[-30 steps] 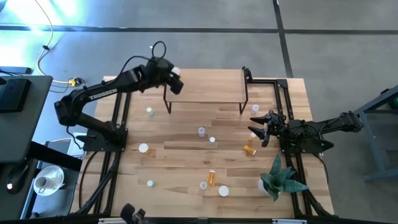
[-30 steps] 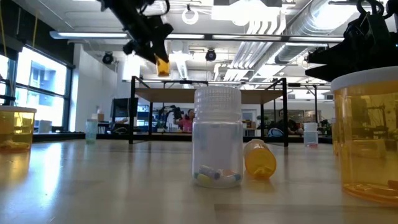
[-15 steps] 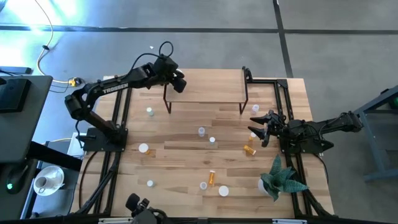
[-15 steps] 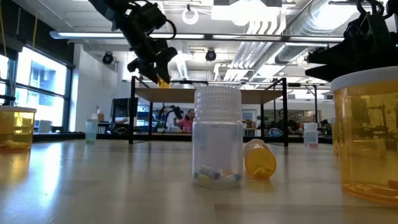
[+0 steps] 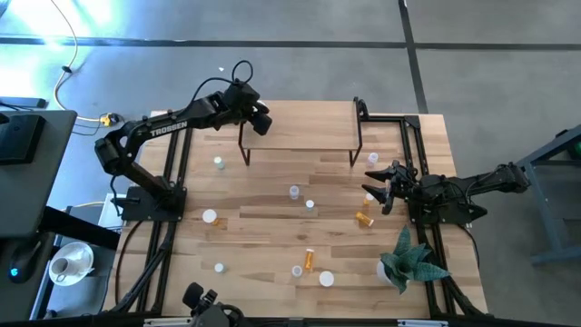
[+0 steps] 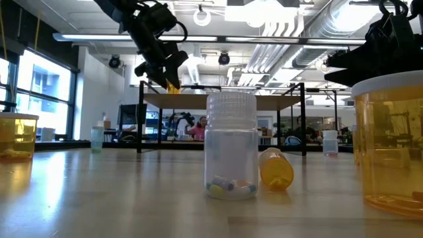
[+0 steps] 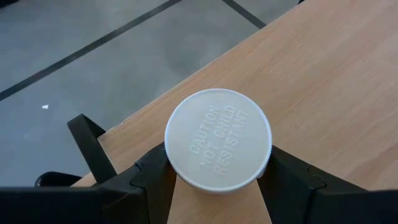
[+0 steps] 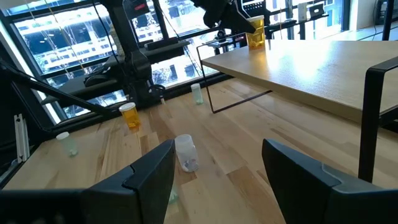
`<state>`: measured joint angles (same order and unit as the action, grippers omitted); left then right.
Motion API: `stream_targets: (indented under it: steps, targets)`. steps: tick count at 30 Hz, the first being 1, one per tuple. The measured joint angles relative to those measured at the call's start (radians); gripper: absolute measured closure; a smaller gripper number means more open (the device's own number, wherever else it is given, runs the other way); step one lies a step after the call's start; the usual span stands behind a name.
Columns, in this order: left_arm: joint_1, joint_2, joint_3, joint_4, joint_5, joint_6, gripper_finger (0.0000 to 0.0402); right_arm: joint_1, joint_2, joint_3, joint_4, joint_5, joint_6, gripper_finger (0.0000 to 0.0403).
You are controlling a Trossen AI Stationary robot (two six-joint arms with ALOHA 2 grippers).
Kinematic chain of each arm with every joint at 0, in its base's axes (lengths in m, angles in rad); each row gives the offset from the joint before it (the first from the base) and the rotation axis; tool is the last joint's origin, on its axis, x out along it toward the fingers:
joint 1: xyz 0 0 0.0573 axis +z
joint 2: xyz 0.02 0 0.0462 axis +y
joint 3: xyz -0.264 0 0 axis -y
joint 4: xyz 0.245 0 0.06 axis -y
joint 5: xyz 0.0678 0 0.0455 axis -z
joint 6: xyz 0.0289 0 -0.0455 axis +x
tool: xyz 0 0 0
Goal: Pick and place medicine bottles onto shelf by color
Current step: Put the top left large orange pill bottle on the shelf
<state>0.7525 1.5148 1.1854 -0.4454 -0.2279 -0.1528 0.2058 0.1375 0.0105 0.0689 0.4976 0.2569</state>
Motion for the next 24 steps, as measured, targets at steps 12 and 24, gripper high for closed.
stream_targets:
  steps: [12,24]
  targets:
    - [0.000,0.001,-0.001,-0.012,0.003,0.041,0.0174,0.000,0.000,0.000,0.000,0.000,0.000,0.0171]
    - [0.000,-0.028,-0.001,0.010,-0.019,0.059,0.0151,0.000,0.000,0.000,0.000,0.000,0.000,0.0171]
